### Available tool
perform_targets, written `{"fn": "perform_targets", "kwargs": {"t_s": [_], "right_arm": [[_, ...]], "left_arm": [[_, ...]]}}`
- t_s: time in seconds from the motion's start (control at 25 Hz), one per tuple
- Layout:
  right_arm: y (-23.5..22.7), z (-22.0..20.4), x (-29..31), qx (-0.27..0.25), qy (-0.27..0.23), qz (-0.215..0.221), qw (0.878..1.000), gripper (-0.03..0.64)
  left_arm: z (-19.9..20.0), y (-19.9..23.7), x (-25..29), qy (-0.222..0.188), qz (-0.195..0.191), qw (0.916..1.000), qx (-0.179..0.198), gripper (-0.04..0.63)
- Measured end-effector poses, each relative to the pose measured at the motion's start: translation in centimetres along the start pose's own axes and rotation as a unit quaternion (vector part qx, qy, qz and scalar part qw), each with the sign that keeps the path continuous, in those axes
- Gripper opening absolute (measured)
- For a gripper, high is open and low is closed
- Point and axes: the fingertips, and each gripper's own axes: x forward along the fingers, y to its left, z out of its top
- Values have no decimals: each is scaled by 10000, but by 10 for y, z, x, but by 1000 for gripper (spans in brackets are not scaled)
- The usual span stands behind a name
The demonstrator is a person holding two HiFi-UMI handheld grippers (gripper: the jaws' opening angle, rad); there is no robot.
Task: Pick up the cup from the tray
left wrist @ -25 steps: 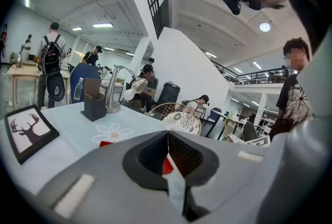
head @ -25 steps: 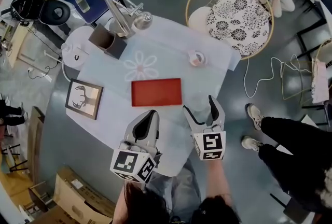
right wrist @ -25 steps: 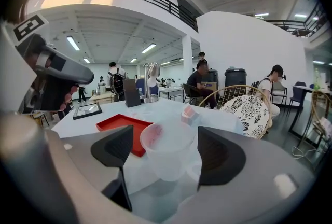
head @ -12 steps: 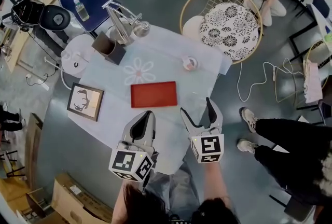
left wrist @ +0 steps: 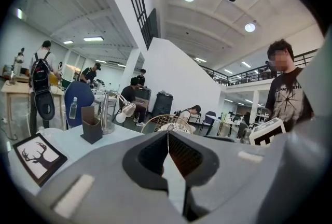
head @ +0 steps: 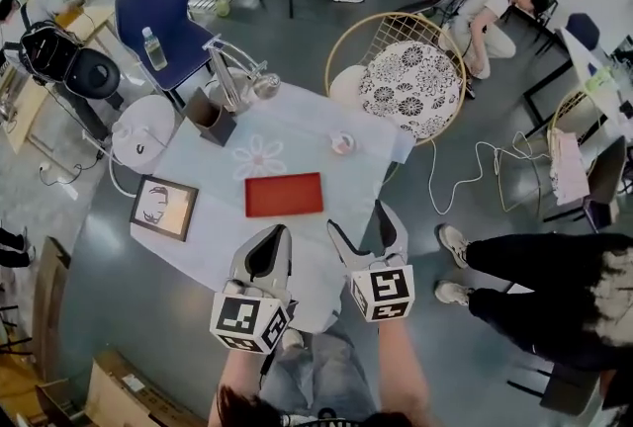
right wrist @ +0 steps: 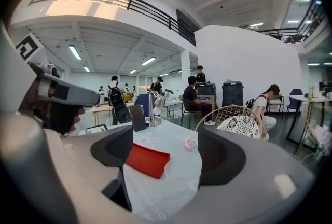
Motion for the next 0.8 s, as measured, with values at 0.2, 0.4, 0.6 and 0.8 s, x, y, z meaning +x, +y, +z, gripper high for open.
{"fn": "perform_targets", "kwargs": {"t_s": [0.2, 0.4, 0.6, 0.8], "right_arm": [[13, 23, -19, -165, -97, 15, 9998, 371], [22, 43, -39, -185, -252, -239, 9992, 261], [32, 59, -54, 166, -367, -311, 9987, 140], [38, 77, -71, 231, -503, -535, 9970, 20]], "left_arm": [[17, -11, -12, -195, -116, 9997, -81, 0], [31, -18, -27, -293, -168, 9994, 78, 0], [45, -26, -39, -475, -305, 9984, -55, 0], [55, -33, -51, -517, -350, 9979, 196, 0]]}}
